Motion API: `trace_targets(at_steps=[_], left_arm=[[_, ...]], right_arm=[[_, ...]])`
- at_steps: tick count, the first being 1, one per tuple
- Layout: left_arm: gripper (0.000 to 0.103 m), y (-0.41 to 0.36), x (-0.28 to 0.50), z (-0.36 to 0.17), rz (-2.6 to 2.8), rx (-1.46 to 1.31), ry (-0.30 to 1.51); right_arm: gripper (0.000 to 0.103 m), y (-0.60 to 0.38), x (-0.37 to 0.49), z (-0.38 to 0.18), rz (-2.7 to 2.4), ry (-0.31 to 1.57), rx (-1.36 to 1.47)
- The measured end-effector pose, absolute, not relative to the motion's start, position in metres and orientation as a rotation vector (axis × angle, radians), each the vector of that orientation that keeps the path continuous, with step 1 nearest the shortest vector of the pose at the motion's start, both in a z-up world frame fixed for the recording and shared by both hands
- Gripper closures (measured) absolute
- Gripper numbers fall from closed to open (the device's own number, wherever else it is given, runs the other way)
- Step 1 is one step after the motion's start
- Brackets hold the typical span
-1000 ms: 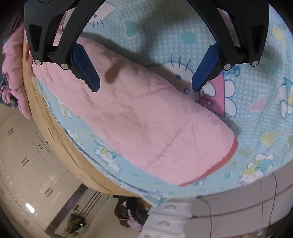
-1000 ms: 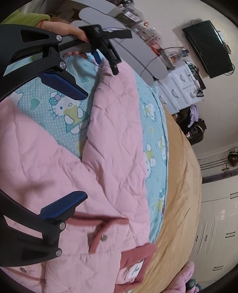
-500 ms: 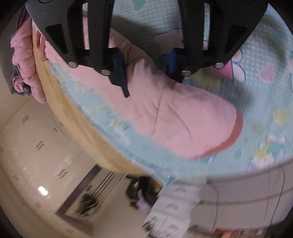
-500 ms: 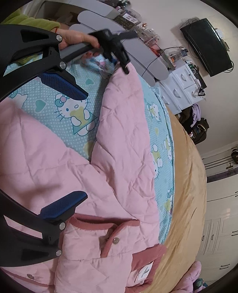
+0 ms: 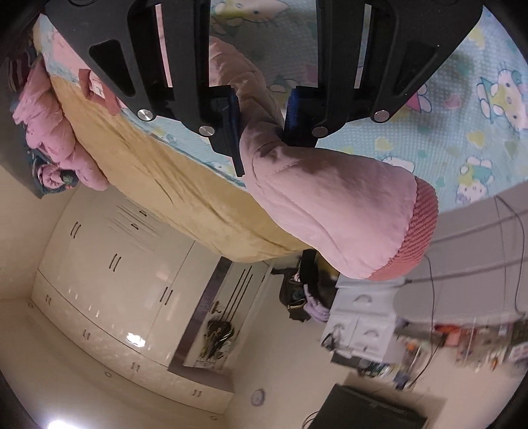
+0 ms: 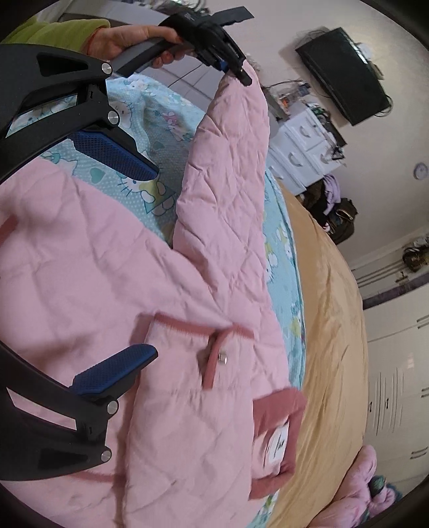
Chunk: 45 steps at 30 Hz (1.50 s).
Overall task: Fold large clothes
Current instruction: 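Lift the sleeve with the left gripper and fold it over the jacket front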
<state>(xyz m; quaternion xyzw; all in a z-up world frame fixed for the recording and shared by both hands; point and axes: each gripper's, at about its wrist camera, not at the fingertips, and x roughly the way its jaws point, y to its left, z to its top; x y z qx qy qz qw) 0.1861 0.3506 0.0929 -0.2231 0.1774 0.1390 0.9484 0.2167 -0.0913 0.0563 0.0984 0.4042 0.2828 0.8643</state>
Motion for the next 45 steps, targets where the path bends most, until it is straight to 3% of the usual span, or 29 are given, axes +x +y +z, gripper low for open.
trace_targets(at_steps=[18, 34, 45], left_arm=[[0.09, 0.201, 0.195, 0.182, 0.164, -0.258, 0.314], [0.09, 0.09, 0.203, 0.178, 0.007, -0.139, 0.327], [0.09, 0.023, 0.213, 0.144, -0.142, -0.093, 0.398]], right_arm=[[0.004, -0.246, 0.179, 0.083, 0.505, 0.727, 0.406], [0.004, -0.321, 0.168, 0.076, 0.439, 0.699, 0.507], [0.004, -0.36, 0.169, 0.072, 0.384, 0.681, 0.552]])
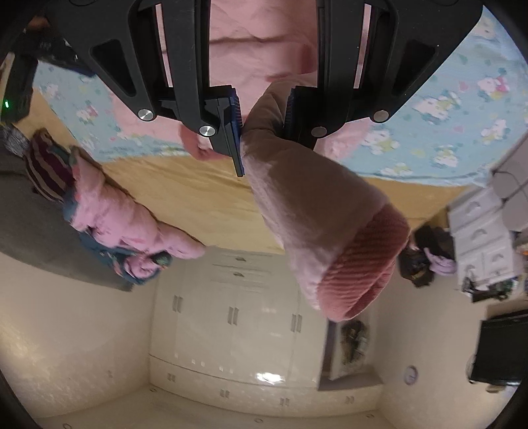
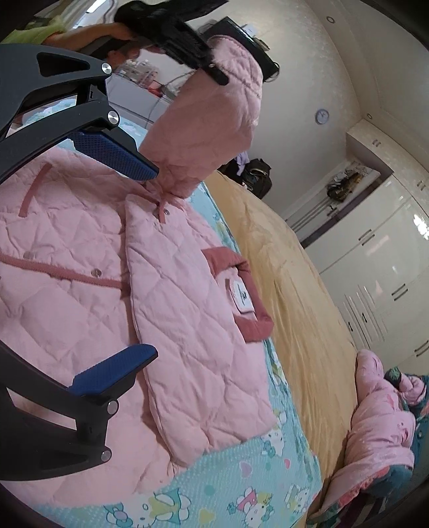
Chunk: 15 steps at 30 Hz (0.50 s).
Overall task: Fold large clothes
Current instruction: 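Lift the sleeve with the left gripper and fold it over the jacket front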
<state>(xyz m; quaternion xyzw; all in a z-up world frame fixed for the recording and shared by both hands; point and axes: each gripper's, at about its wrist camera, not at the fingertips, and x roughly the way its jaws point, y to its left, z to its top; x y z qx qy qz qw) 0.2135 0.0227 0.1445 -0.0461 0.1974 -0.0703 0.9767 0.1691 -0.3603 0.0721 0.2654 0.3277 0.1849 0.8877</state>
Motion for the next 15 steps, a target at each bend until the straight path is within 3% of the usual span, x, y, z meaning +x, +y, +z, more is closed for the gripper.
trace_targets(at_steps=[15], left_arm=[[0.089, -0.065, 0.21, 0.047, -0.292, 0.064, 0.598]], right_arm=[[0.004, -0.413, 0.167, 0.056, 0.276, 0.679, 0.635]])
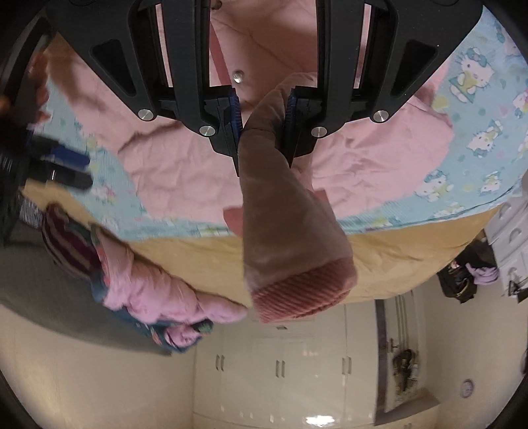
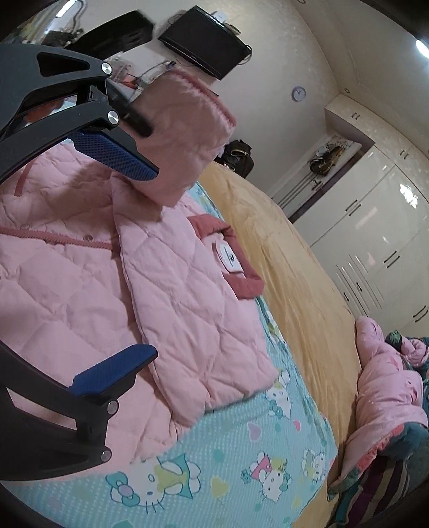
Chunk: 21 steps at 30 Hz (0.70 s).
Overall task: Fold large clothes
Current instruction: 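Lift the sleeve with the left gripper and fold it over the jacket front, then release the sleeve cuff from the left gripper onto the jacket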
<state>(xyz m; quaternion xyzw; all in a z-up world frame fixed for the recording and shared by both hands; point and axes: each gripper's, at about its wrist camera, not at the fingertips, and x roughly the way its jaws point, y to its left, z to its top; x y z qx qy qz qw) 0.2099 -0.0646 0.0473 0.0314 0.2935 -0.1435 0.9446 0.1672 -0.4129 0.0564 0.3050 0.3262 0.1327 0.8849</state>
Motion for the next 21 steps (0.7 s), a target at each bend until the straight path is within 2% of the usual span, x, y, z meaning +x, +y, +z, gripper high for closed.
trace_targets(at_steps=[12, 16, 18, 21], left_arm=[[0.083, -0.117, 0.202, -0.007, -0.376, 0.272, 0.701], [0.074, -0.13, 0.197, -0.025, -0.407, 0.35, 0.739], [0.061, -0.132, 0.194, -0.032, -0.425, 0.366, 0.756], [0.05, -0.135, 0.189, -0.039, -0.436, 0.393, 0.764]], right_arm=[[0.004, -0.436, 0.171, 0.034, 0.229, 0.716, 0.714], [0.004, -0.435, 0.173, 0.027, 0.244, 0.747, 0.737], [0.004, -0.434, 0.175, 0.024, 0.252, 0.761, 0.747], [0.004, -0.43, 0.18, 0.019, 0.279, 0.79, 0.776]])
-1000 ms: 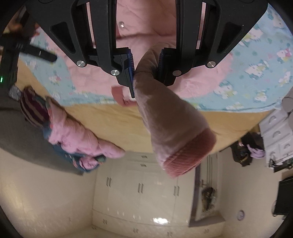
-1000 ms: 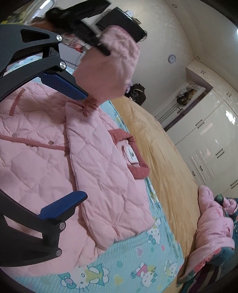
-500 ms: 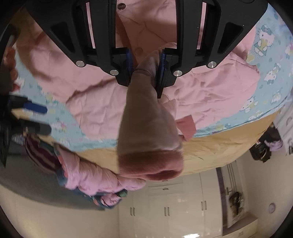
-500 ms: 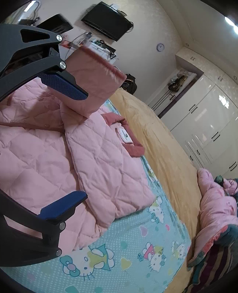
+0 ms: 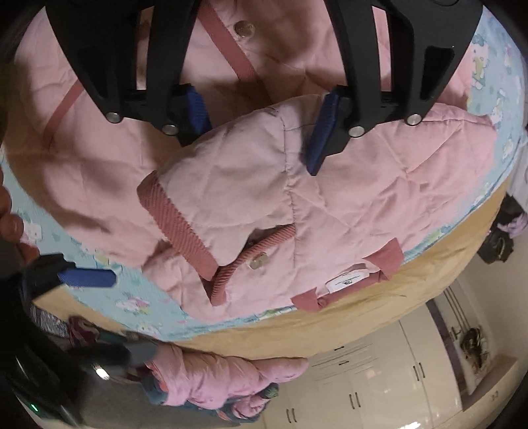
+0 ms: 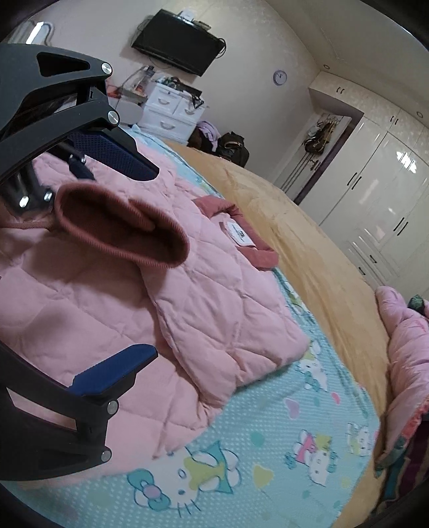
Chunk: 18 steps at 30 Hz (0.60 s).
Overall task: Fold large clothes
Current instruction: 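Release the sleeve cuff from the left gripper onto the jacket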
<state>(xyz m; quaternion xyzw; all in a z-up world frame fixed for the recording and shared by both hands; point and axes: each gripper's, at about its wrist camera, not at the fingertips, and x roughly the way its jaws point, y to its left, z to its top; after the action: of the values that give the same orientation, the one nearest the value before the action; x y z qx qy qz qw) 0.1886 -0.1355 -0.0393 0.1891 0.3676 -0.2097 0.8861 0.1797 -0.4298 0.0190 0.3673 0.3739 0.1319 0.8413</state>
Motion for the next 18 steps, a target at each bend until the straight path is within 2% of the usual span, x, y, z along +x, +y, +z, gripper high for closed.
trace_targets(at_steps=[1, 3, 6, 14, 15, 17, 18], left_arm=[[0.045, -0.136, 0.187, -0.041, -0.444, 0.399, 0.77], [0.022, -0.134, 0.185, -0.039, -0.462, 0.387, 0.786], [0.012, -0.126, 0.179, -0.032, -0.481, 0.354, 0.79], [0.009, -0.069, 0.193, -0.004, -0.35, 0.176, 0.817], [0.009, -0.057, 0.197, 0.0, -0.312, 0.143, 0.826], [0.009, -0.031, 0.202, 0.008, -0.254, 0.066, 0.821], [0.009, -0.021, 0.203, 0.011, -0.239, 0.035, 0.818]], right_arm=[[0.004, -0.429, 0.181, 0.019, 0.285, 0.796, 0.781], [0.004, -0.422, 0.184, 0.018, 0.314, 0.812, 0.785], [0.004, -0.413, 0.186, 0.02, 0.343, 0.818, 0.779], [0.005, -0.393, 0.2, 0.012, 0.408, 0.841, 0.845], [0.007, -0.392, 0.201, 0.011, 0.413, 0.843, 0.852], [0.018, -0.386, 0.205, 0.006, 0.415, 0.855, 0.851], [0.021, -0.384, 0.207, 0.004, 0.417, 0.86, 0.85]])
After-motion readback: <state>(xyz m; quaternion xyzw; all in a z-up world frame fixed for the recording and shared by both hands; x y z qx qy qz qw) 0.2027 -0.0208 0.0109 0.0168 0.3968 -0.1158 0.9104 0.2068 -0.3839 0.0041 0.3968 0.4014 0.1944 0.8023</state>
